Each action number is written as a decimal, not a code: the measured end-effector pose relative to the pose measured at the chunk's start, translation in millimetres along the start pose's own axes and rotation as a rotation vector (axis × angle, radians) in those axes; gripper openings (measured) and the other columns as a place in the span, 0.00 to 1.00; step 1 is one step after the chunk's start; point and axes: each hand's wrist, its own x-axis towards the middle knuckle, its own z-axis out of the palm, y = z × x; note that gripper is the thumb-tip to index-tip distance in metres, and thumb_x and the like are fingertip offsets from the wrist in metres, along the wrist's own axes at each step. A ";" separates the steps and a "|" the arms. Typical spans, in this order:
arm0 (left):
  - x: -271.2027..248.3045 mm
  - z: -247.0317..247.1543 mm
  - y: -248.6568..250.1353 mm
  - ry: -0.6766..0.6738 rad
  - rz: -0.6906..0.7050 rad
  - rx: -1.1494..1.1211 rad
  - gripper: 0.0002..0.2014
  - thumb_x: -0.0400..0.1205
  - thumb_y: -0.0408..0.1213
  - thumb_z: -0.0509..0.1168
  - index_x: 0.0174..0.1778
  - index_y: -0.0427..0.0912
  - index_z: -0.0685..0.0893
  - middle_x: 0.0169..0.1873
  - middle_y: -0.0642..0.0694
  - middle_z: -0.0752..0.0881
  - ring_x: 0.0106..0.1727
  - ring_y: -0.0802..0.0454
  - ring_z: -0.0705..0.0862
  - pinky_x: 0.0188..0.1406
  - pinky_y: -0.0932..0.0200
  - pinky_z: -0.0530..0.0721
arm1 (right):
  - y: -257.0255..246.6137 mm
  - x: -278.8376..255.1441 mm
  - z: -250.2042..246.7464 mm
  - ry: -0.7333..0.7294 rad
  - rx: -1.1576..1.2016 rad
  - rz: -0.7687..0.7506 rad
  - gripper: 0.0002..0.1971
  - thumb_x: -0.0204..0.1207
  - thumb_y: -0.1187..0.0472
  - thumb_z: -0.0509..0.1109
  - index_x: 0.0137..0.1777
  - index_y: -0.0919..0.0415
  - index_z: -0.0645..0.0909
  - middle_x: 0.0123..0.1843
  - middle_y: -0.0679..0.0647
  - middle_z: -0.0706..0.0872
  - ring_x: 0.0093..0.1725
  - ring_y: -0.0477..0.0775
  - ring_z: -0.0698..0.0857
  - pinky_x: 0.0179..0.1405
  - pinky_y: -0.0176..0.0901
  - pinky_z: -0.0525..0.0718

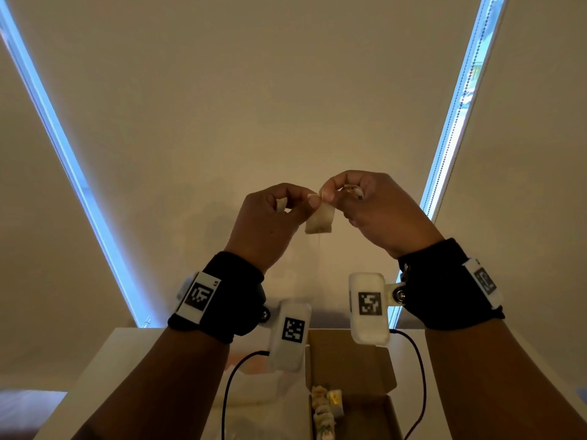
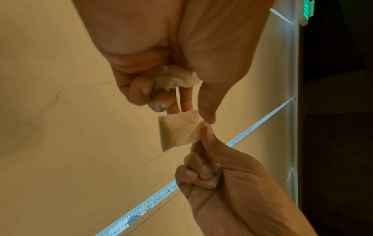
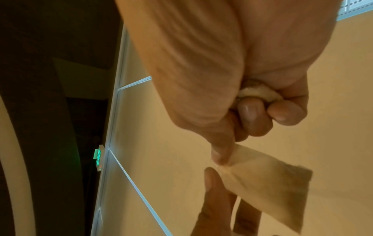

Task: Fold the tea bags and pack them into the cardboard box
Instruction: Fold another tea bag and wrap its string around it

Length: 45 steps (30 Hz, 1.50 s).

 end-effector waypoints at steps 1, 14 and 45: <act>0.3 -0.4 0.3 0.022 -0.001 -0.004 0.05 0.84 0.37 0.73 0.49 0.40 0.92 0.26 0.59 0.84 0.26 0.57 0.75 0.31 0.63 0.73 | -0.5 -0.2 0.4 0.004 0.007 0.005 0.07 0.84 0.59 0.70 0.47 0.54 0.89 0.34 0.37 0.87 0.26 0.34 0.78 0.30 0.23 0.73; 0.9 -3.3 3.1 0.100 -0.037 -0.015 0.05 0.81 0.31 0.72 0.45 0.40 0.93 0.25 0.55 0.84 0.26 0.54 0.73 0.28 0.63 0.72 | 2.6 -3.4 8.3 -0.032 -0.104 0.064 0.18 0.69 0.34 0.77 0.45 0.49 0.89 0.37 0.46 0.89 0.36 0.48 0.85 0.37 0.41 0.82; -0.8 -10.2 15.8 0.273 -0.183 -0.156 0.05 0.82 0.36 0.72 0.47 0.44 0.94 0.38 0.46 0.92 0.24 0.53 0.70 0.24 0.61 0.71 | 13.5 -30.3 11.5 -0.280 0.112 0.149 0.07 0.78 0.52 0.75 0.52 0.49 0.93 0.35 0.34 0.90 0.27 0.31 0.79 0.39 0.35 0.72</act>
